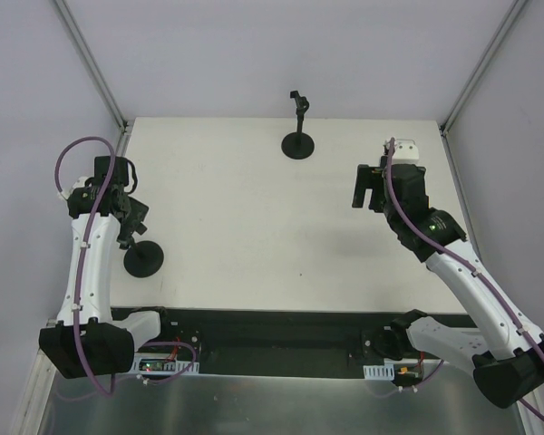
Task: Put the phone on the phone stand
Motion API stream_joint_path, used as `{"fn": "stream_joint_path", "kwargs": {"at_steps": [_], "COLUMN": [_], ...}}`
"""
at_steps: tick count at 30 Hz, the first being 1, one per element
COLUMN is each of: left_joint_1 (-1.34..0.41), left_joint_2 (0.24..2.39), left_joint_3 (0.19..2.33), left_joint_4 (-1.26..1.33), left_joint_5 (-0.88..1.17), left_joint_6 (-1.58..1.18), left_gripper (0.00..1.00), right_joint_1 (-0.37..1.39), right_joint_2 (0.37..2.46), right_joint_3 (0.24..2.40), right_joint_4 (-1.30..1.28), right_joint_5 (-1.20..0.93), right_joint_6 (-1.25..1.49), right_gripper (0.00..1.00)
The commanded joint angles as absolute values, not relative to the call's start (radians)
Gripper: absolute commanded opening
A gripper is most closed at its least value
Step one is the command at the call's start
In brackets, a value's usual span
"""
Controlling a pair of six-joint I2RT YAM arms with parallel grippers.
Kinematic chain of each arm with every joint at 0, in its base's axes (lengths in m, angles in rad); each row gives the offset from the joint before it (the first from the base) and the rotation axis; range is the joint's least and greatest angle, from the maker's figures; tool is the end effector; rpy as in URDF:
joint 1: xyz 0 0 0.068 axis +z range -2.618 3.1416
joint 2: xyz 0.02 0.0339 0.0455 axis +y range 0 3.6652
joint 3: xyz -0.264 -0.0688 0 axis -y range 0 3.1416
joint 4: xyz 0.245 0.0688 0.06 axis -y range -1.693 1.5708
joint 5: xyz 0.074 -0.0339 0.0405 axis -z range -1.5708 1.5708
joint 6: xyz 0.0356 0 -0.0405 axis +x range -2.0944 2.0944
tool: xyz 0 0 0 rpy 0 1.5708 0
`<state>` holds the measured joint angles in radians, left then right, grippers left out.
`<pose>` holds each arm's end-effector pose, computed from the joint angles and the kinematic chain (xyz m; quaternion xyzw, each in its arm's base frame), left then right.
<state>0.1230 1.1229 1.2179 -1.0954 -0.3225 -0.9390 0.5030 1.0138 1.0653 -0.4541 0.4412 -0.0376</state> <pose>0.1992 0.0360 0.3437 -0.5186 0.7939 0.0312 0.3160 0.1998 0.0926 0.3685 -0.1011 0.8167 -0.0535 0.5657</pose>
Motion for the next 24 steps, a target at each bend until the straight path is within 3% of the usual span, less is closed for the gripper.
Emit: {"fn": "stream_joint_path", "kwargs": {"at_steps": [1, 8, 12, 14, 18, 24], "left_joint_1": [0.143, 0.149, 0.150, 0.149, 0.147, 0.149], "left_joint_2": [1.114, 1.106, 1.103, 1.101, 1.088, 1.037], "left_joint_3": [1.184, 1.157, 1.146, 1.140, 1.120, 1.068], "left_joint_4": [-1.048, -1.017, -1.000, -0.977, -0.910, -0.796], "left_joint_5": [-0.348, -0.331, -0.313, -0.290, -0.220, 0.089], "left_joint_6": [-0.942, -0.919, -0.873, -0.807, -0.640, -0.318], "left_gripper": [0.51, 0.35, 0.08, 0.00, 0.00, 0.00], "right_joint_1": [0.508, 0.509, 0.508, 0.508, 0.508, 0.509], "right_joint_2": [1.012, 1.019, 1.022, 1.025, 1.025, 1.045], "right_joint_3": [1.069, 1.068, 1.069, 1.069, 1.066, 1.068], "right_joint_4": [-0.449, -0.448, -0.449, -0.452, -0.453, -0.451], "right_joint_5": [0.454, 0.462, 0.466, 0.469, 0.476, 0.468], "right_joint_6": [-0.048, -0.055, -0.057, -0.060, -0.064, -0.075], "right_gripper": [0.97, 0.97, 0.97, 0.97, 0.96, 0.97]}}
